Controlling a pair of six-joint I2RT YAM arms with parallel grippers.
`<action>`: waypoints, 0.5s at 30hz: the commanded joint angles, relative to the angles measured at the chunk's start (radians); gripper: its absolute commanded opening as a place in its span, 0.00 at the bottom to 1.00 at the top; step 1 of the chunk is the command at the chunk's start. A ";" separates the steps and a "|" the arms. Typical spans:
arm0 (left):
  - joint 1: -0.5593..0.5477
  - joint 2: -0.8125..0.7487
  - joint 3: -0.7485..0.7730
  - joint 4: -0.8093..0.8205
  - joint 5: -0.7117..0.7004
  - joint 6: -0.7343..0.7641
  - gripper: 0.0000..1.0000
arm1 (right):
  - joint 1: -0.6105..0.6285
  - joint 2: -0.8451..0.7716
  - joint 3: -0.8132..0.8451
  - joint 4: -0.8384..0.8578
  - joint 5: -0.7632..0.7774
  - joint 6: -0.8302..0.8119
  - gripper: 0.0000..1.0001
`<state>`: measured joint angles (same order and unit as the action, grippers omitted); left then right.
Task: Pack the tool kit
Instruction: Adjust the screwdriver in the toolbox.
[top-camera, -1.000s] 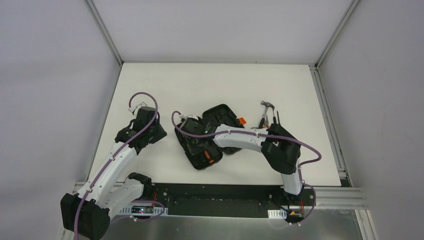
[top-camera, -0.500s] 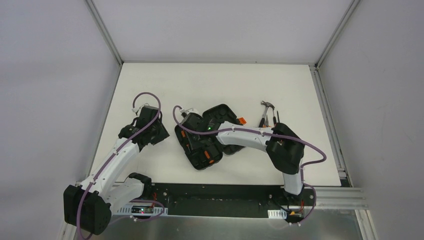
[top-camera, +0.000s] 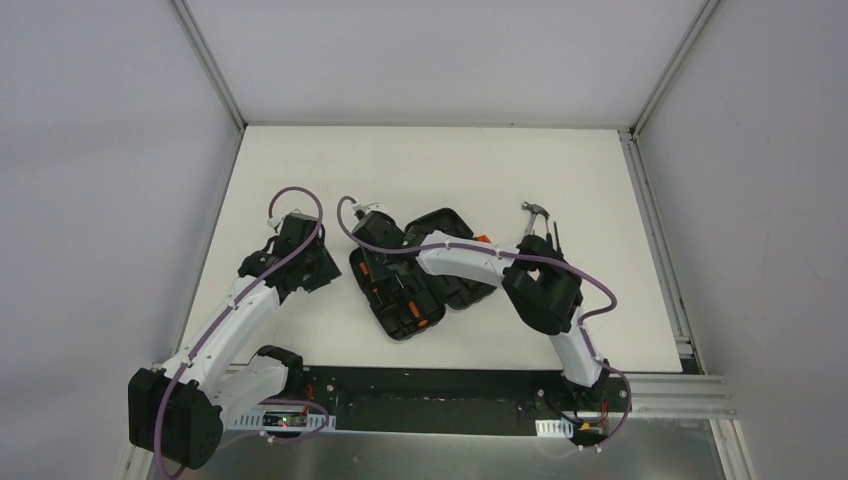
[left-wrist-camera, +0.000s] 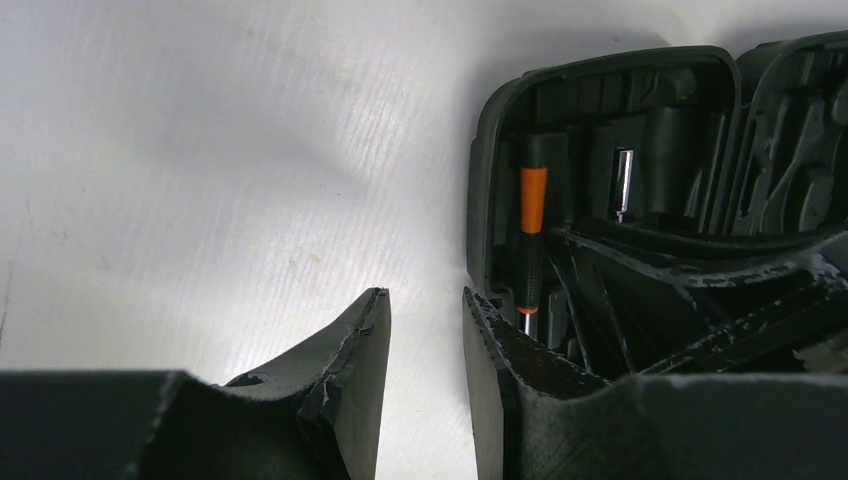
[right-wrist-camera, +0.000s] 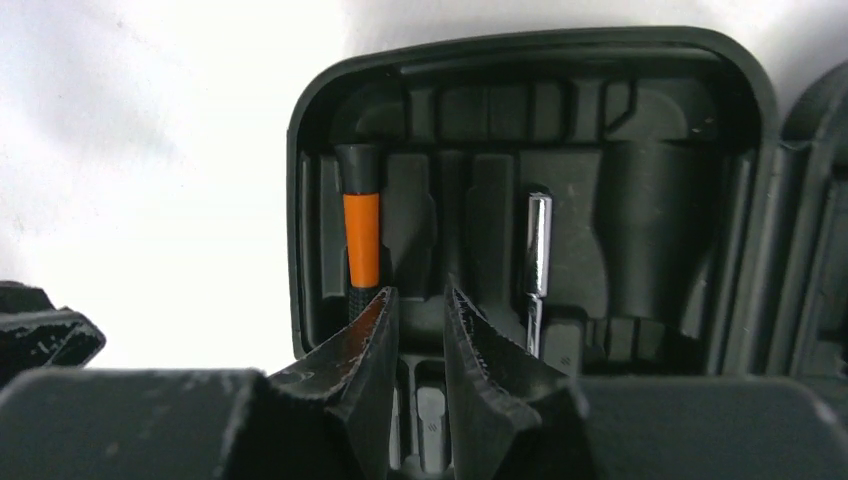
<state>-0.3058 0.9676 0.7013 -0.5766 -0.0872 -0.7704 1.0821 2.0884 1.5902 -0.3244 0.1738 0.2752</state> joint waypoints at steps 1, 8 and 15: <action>0.011 0.000 -0.019 0.015 0.013 -0.015 0.33 | 0.005 0.030 0.071 0.036 -0.031 -0.023 0.25; 0.011 -0.004 -0.027 0.020 0.019 -0.018 0.33 | 0.003 0.037 0.095 0.045 -0.038 -0.034 0.26; 0.012 -0.002 -0.026 0.025 0.022 -0.019 0.33 | -0.024 -0.068 0.002 0.048 0.019 -0.002 0.26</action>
<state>-0.3058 0.9676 0.6815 -0.5610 -0.0788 -0.7719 1.0740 2.1216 1.6333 -0.3042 0.1547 0.2569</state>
